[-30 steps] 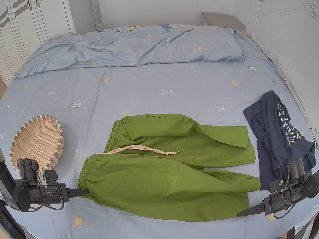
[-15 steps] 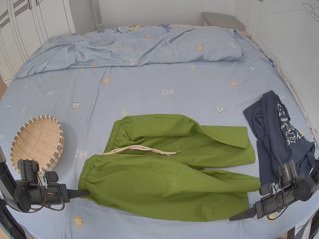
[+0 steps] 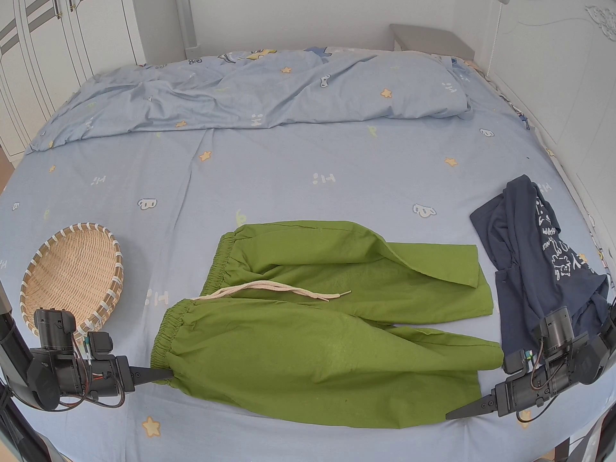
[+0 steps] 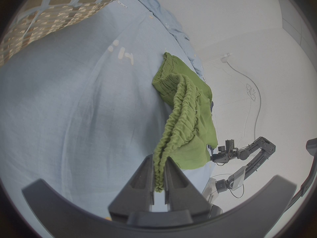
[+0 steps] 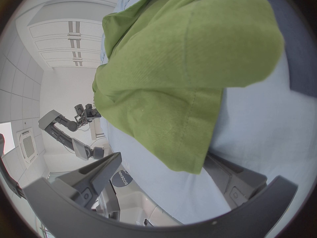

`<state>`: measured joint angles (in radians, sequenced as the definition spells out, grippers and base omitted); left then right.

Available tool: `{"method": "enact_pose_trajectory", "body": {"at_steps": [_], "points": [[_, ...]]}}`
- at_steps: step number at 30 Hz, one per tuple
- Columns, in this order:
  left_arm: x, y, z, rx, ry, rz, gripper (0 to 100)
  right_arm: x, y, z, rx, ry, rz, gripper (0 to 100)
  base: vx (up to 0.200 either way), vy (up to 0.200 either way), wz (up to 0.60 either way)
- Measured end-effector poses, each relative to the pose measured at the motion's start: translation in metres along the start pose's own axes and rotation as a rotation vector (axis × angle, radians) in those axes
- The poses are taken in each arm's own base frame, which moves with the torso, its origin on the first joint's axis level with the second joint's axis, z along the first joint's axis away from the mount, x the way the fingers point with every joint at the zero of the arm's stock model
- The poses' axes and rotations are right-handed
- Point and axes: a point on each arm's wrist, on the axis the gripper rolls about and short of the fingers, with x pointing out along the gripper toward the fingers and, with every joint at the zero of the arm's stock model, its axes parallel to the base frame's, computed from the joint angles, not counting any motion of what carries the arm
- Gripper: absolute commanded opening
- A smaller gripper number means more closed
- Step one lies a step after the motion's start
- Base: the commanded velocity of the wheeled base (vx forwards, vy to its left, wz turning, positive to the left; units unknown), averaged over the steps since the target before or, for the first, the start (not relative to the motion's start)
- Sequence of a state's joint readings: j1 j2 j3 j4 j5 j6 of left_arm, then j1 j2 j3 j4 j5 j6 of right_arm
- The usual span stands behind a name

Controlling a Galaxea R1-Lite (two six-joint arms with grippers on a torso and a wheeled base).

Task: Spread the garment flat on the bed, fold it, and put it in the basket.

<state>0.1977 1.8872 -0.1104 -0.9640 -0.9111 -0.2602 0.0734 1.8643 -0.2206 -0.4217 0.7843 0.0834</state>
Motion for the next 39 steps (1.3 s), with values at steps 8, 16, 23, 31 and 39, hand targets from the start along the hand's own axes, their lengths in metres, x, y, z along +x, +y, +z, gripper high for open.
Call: {"method": "enact_pose_trajectory", "body": {"at_steps": [8, 16, 23, 31, 39], "points": [[-0.001, 0.001, 0.0, -0.005, -0.006, 0.005, 0, -0.001, -0.003, 0.0, 0.015, -0.007, -0.023, 0, 0.0, 0.0, 0.0], [-0.002, 0.002, 0.0, -0.018, -0.006, 0.007, 0, -0.008, -0.009, -0.003, 0.062, -0.032, -0.03, 0, 0.0, 0.0, 0.0], [-0.007, -0.001, -0.01, -0.046, 0.007, 0.015, 0, -0.019, -0.003, -0.01, 0.088, -0.032, -0.037, 0, 0.0, 0.0, 0.0], [-0.017, -0.006, -0.03, -0.141, 0.067, 0.05, 0, -0.039, 0.018, -0.022, 0.21, 0.107, -0.05, 0, 0.0, 0.0, 0.0], [-0.034, -0.011, -0.058, -0.188, 0.197, 0.104, 0, -0.049, 0.031, -0.023, 0.172, 0.102, -0.103, 0, 0.0, 0.0, 0.0]]}}
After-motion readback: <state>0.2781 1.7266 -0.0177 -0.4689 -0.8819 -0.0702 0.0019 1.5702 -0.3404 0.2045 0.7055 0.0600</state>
